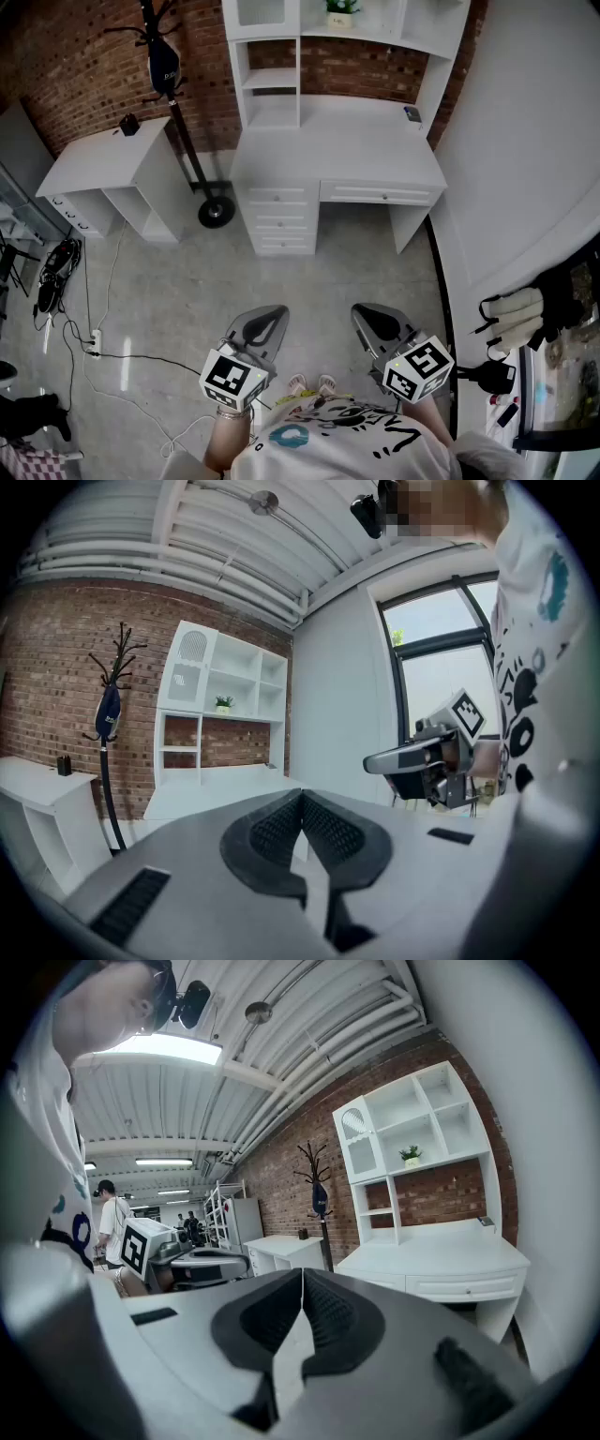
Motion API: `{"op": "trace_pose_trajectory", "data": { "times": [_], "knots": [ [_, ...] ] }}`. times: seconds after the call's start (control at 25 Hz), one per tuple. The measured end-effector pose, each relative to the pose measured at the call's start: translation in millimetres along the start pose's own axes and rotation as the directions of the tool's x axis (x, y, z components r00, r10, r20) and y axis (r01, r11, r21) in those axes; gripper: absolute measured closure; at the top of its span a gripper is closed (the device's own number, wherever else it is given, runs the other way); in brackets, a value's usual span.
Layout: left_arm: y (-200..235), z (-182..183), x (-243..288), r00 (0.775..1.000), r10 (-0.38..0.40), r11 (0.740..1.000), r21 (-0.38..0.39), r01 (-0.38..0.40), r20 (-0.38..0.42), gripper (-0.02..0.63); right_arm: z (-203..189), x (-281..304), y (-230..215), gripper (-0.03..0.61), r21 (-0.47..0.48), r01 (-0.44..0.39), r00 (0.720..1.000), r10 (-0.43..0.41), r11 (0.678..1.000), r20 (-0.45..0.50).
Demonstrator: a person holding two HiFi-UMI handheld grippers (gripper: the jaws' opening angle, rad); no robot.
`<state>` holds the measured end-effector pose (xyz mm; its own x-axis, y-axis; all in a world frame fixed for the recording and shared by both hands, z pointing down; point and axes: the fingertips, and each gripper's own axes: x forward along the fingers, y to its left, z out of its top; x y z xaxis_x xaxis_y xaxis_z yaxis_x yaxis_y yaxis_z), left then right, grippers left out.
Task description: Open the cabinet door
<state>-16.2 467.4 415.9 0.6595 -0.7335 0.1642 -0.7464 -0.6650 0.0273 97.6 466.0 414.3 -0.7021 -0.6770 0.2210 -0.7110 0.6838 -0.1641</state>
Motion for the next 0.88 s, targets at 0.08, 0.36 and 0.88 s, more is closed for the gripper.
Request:
{"op": "trace_pose_trajectory", "data": {
  "times": [0.08,0.36,0.88],
  "knots": [
    [-6,0,2,1.0,-0.006,1.0,0.007,0.006,0.001,0.6,0,-5,-2,0.551,-0.001,-0.003,1.0,0.003,1.0,0.007],
    [-13,4,5,1.0,-0.015,1.0,0.003,0.015,0.004,0.6,3,-8,-2,0.551,0.009,-0.012,1.0,0.012,1.0,0.007],
    [-9,-2,11,1.0,-0.009,1.0,0.001,0.009,-0.014,0.599,4,-3,-7,0.549,-0.005,-0.038,0.999,0.038,0.999,0.035]
  ]
}}
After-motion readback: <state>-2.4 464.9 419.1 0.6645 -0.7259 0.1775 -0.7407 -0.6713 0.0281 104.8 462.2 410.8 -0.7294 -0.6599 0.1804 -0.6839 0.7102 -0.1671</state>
